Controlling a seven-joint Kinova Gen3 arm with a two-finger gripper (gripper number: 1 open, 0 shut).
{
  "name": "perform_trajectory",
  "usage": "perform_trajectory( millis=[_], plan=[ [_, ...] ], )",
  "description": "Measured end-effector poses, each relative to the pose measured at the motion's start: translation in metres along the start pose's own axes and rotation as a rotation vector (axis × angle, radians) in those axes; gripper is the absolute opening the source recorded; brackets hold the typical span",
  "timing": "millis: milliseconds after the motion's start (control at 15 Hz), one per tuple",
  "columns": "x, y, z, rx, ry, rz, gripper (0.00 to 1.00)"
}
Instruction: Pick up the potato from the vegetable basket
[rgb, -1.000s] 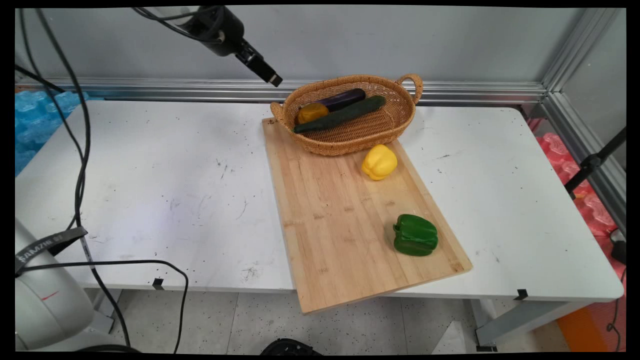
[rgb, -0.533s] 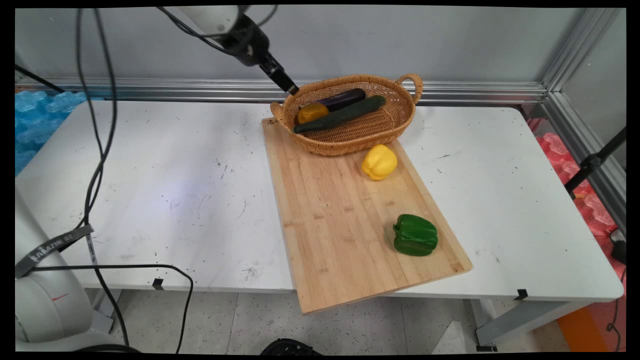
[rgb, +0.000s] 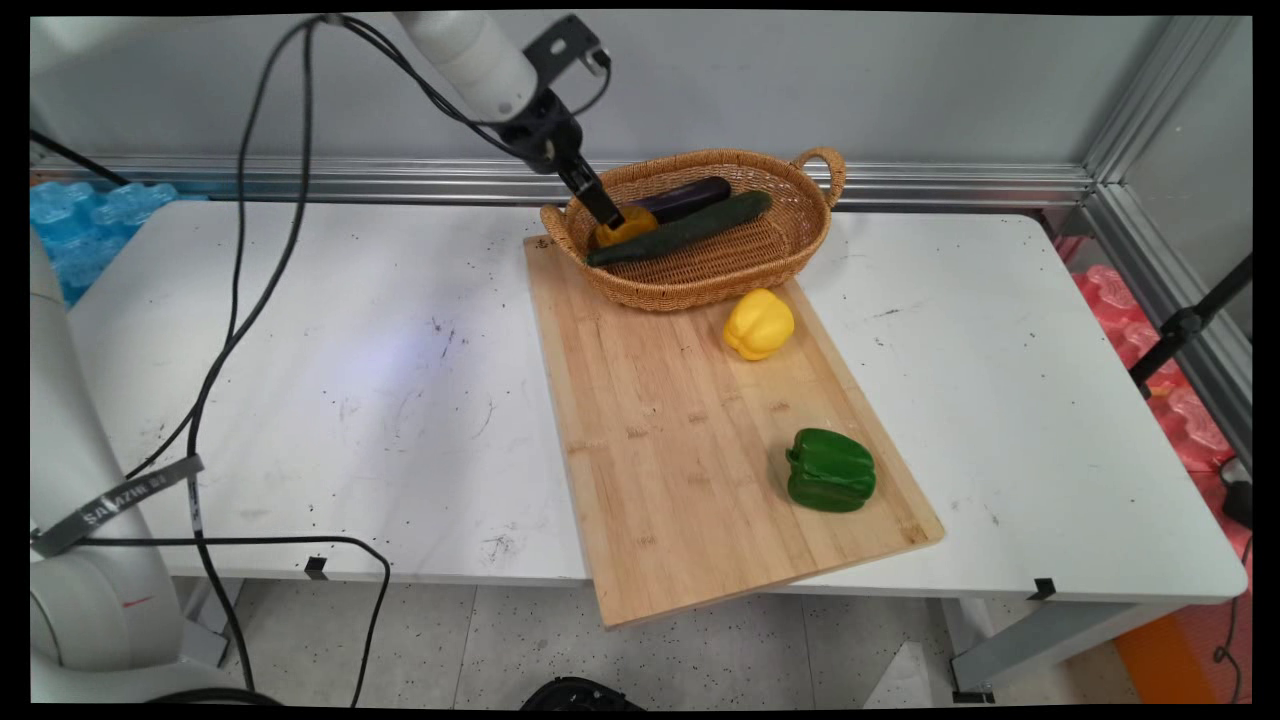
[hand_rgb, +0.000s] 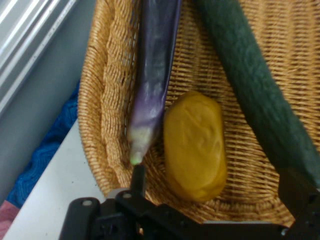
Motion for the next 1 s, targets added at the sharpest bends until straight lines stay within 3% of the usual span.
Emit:
perform_trajectory(
  millis=[400, 800, 867, 1000],
  plan=[
    [0.010, -0.002, 0.047, -0.017, -0.037, 0.036, 1.00],
    [0.016, -0.001, 0.070, -0.027, -0.047, 0.071, 1.00],
    [0.017, -0.001, 0.072, -0.027, -0.048, 0.076, 0.00],
    [0.017, 0.000, 0.076, -0.027, -0.051, 0.085, 0.00]
  ],
)
